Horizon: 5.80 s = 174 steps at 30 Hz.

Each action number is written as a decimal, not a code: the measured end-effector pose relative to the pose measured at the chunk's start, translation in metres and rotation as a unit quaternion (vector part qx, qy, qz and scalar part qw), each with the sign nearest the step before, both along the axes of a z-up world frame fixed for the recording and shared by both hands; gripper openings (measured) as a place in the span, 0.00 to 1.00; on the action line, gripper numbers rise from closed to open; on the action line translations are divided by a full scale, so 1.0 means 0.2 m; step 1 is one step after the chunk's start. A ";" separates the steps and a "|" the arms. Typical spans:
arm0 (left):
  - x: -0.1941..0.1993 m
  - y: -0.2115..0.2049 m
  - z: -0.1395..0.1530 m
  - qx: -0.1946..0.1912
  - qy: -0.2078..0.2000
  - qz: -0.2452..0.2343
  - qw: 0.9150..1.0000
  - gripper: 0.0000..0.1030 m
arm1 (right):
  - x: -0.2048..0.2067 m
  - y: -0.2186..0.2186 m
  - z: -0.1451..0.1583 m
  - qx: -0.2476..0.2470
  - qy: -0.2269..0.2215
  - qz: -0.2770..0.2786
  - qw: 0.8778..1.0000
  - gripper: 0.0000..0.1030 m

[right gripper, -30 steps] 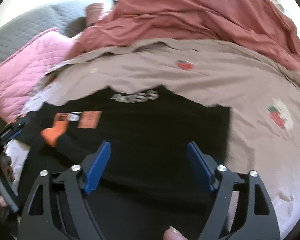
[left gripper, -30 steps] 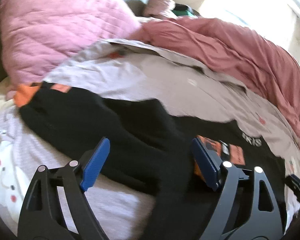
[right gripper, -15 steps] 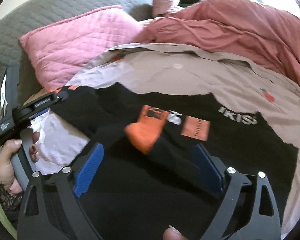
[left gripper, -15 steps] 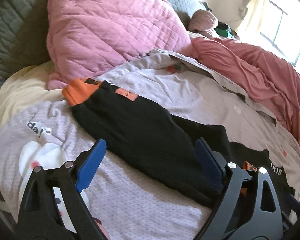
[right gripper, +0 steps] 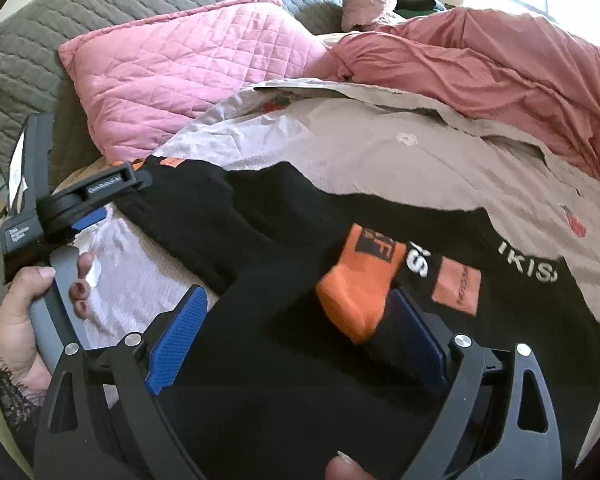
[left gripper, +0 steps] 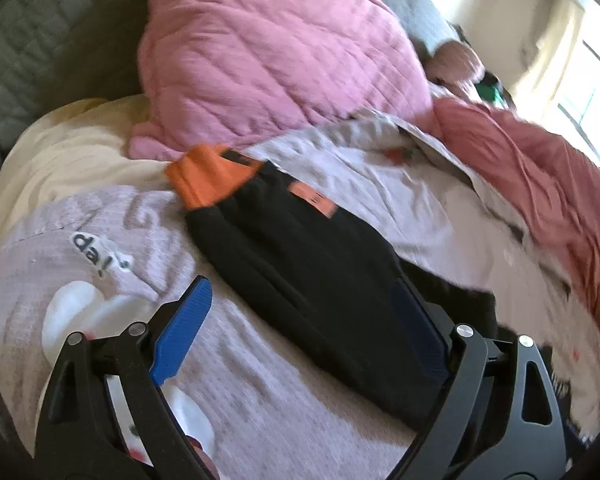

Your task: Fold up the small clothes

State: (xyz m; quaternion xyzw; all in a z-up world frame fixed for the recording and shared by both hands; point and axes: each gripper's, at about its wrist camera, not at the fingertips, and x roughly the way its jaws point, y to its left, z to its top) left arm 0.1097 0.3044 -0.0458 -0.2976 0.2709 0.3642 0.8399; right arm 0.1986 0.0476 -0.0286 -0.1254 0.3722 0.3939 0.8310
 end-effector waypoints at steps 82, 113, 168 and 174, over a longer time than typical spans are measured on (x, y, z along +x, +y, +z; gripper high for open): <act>0.27 -0.88 0.15 0.044 -0.112 -0.428 0.896 0.31 | 0.30 -0.90 -0.12 0.112 0.190 -0.225 0.949 0.81; 0.23 -0.68 0.15 0.048 -0.103 -0.322 0.940 0.45 | 0.38 -0.98 0.31 0.020 -0.056 -0.209 0.976 0.08; 0.46 -1.05 -0.12 0.052 0.027 -0.461 0.886 0.65 | 0.32 -0.94 -0.22 -0.049 0.057 -0.199 0.977 0.09; 0.41 -0.99 -0.06 0.057 0.001 -0.432 0.900 0.68 | 0.30 -0.96 -0.19 -0.034 0.066 -0.197 0.978 0.15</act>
